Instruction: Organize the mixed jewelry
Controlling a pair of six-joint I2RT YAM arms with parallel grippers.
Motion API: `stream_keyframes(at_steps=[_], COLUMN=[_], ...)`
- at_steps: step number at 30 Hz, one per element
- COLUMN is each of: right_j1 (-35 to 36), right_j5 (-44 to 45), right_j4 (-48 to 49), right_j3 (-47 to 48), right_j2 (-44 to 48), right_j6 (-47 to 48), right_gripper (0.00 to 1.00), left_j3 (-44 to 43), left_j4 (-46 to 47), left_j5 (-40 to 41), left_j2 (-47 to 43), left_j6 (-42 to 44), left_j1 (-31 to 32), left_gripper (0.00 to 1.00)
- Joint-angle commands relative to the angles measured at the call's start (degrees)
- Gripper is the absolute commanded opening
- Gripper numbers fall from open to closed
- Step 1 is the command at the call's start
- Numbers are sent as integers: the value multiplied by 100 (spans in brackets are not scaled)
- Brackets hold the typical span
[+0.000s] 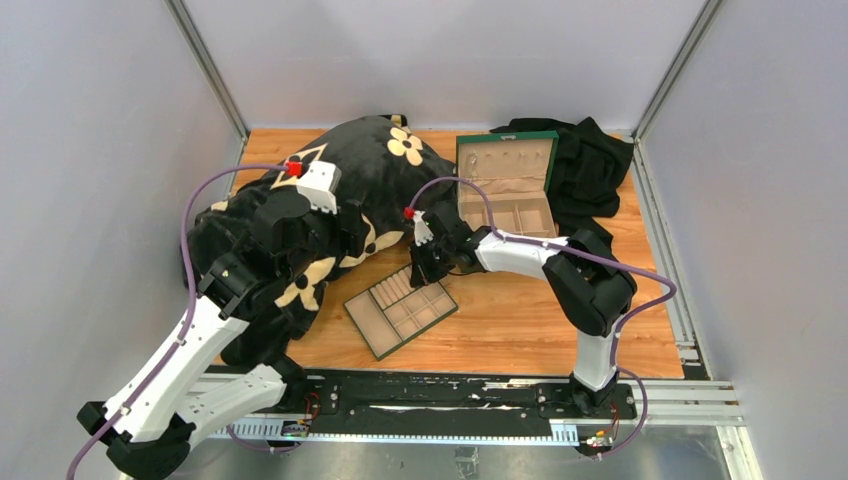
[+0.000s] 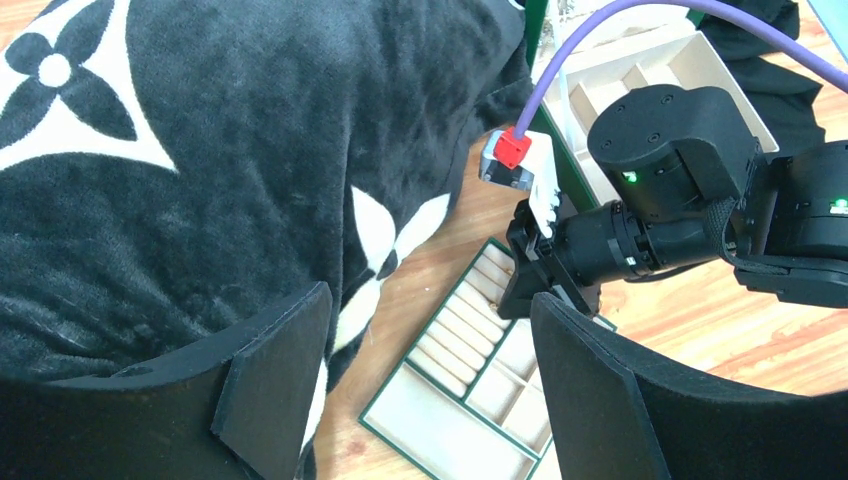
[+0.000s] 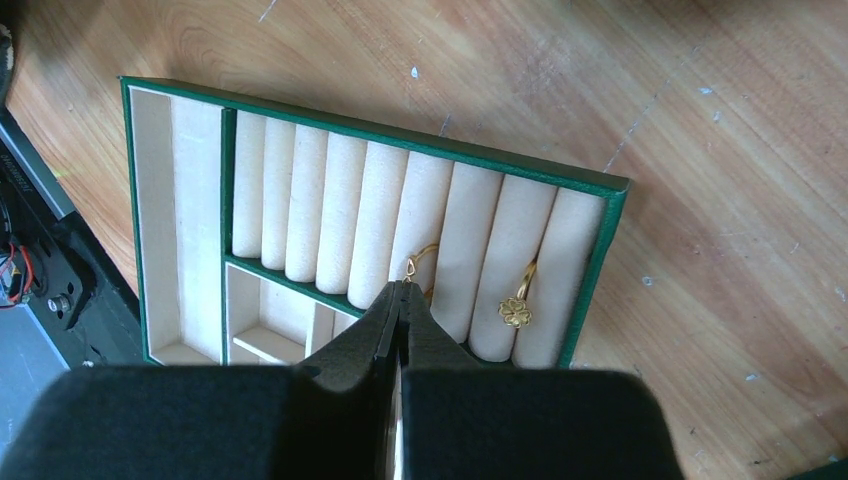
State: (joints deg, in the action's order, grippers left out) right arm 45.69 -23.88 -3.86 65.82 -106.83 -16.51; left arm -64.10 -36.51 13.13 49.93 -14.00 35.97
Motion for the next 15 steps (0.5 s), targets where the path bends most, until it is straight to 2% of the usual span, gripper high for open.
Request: stream_keyframes(at_steps=[1, 15], right_j1=[98, 89], right_j5=[191, 410], right_j4=[-347, -337], right_j3=[-43, -146], right_j2=[-166, -117], right_j6=[72, -6], right_gripper=[0, 0], left_j3=[63, 77], left_j4=[42, 33], left_j5=[-12, -7], left_j2=[-107, -115], left_j6=[-59, -68], left_j1=[-28, -28], left_gripper=[78, 78])
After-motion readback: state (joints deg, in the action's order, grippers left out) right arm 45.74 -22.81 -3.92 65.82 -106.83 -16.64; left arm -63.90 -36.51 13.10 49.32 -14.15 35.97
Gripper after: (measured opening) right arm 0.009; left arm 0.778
